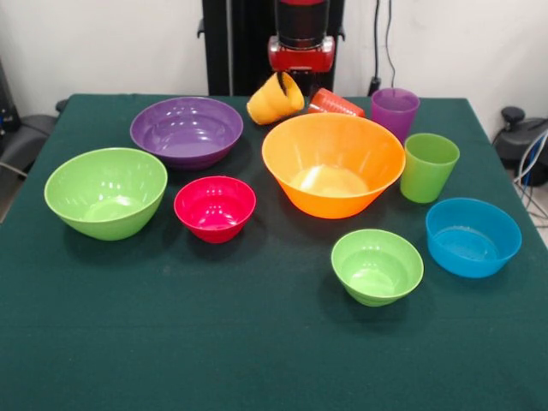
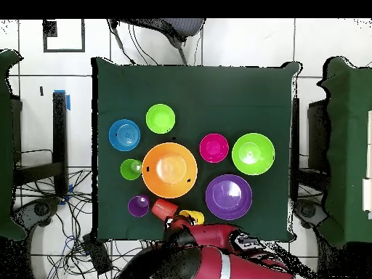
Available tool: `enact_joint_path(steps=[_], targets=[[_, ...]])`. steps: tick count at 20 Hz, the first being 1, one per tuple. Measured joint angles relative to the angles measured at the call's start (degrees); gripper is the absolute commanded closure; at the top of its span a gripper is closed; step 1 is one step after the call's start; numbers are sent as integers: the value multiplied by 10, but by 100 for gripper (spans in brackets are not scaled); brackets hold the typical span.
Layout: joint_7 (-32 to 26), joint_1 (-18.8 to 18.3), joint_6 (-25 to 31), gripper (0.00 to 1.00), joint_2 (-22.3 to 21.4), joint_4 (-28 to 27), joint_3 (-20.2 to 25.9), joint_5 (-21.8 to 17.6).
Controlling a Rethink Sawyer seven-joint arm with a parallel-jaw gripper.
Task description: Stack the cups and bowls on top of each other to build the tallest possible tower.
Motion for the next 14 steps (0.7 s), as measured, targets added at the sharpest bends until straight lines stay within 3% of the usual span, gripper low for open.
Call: enact_joint_path(steps=[1,9,14], targets=[[0,0,0,100,0,0,1,-3],[0,-2,0,100,21,-5,6,-8],[0,14,-5,100,63,-16,-3,-16]])
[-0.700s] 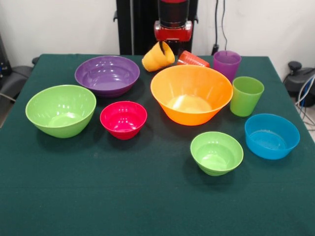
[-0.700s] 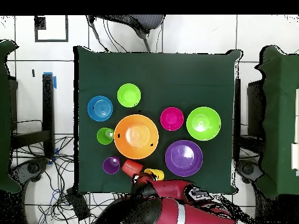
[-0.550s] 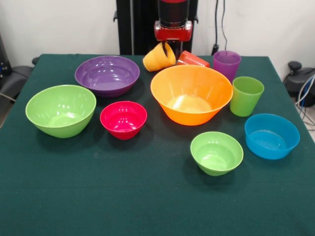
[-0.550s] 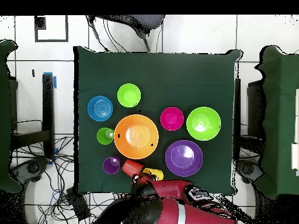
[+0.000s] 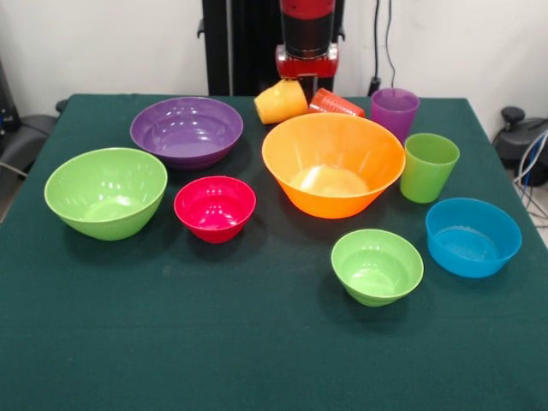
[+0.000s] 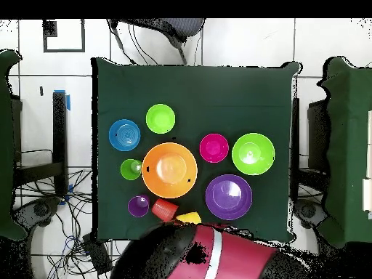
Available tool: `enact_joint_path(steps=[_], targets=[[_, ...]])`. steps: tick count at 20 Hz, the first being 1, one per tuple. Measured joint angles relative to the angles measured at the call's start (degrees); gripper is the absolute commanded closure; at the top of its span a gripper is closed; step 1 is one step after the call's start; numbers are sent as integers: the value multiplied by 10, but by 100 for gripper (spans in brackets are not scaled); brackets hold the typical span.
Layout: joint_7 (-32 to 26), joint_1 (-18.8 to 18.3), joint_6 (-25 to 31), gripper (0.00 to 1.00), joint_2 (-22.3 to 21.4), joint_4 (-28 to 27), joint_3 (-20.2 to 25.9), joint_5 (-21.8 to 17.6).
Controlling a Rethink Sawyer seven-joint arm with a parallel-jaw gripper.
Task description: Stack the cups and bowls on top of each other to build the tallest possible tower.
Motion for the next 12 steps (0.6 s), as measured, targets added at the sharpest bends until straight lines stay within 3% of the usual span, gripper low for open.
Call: enact_joint_path(steps=[6,12], targets=[[0,-5,-23,100,22,4,-16,-39],[0,-82,-33,100,31,3,-15,-117]])
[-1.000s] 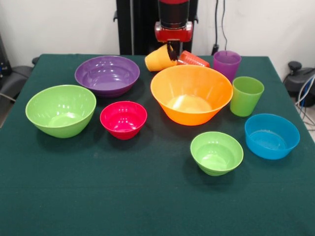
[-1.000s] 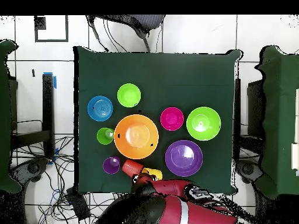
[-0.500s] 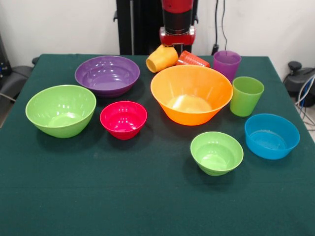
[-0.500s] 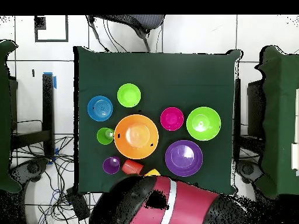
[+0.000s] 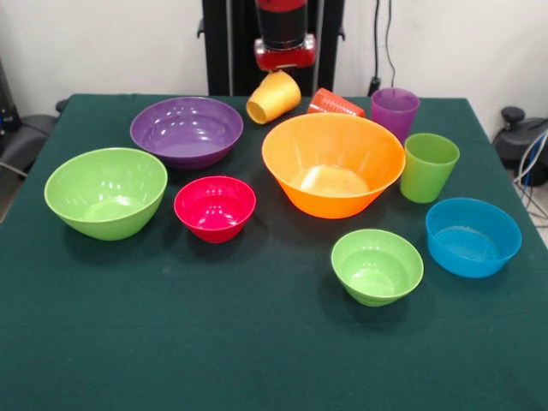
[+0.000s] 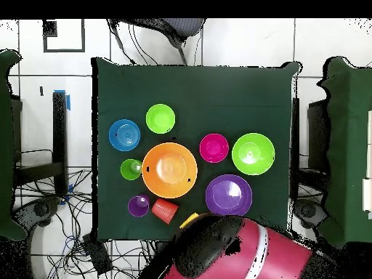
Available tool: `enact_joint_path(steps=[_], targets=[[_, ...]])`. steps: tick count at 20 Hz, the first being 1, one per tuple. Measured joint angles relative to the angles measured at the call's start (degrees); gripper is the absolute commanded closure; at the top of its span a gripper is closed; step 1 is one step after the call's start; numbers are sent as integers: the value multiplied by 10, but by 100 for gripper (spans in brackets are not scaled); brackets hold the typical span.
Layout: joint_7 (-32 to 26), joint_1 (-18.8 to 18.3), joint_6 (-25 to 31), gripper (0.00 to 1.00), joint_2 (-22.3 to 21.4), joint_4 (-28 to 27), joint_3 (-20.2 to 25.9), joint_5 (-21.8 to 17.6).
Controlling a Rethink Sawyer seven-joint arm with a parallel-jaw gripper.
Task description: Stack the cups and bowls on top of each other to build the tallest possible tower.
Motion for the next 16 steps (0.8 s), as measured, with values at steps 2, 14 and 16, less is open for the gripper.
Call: enact_joint_path(steps=[2,14,16], targets=[[0,-29,0,100,2,0,7,-15],[0,-29,4,100,-18,0,19,-31],[0,-6,1,100,-26,0,17,-31]])
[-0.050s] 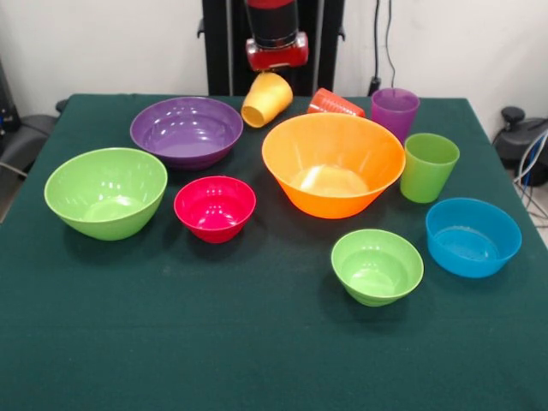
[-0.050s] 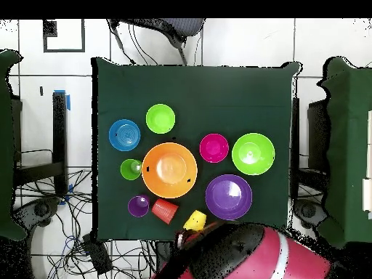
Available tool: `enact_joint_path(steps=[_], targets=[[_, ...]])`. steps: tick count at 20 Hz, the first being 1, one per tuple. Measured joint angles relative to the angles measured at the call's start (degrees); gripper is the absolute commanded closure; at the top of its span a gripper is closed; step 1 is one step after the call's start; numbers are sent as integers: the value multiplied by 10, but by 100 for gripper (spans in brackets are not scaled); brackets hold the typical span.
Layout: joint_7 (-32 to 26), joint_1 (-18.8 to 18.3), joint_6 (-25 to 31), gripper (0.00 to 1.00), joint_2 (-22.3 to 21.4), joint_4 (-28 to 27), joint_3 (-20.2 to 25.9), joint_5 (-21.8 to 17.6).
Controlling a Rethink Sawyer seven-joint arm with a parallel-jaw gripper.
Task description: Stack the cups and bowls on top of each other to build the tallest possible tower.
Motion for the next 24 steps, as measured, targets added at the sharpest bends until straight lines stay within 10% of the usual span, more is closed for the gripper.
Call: enact_joint_path(steps=[10,24], targets=[[0,51,-44,100,-33,0,-17,0],[0,221,-153,100,-43,-11,-164,0]])
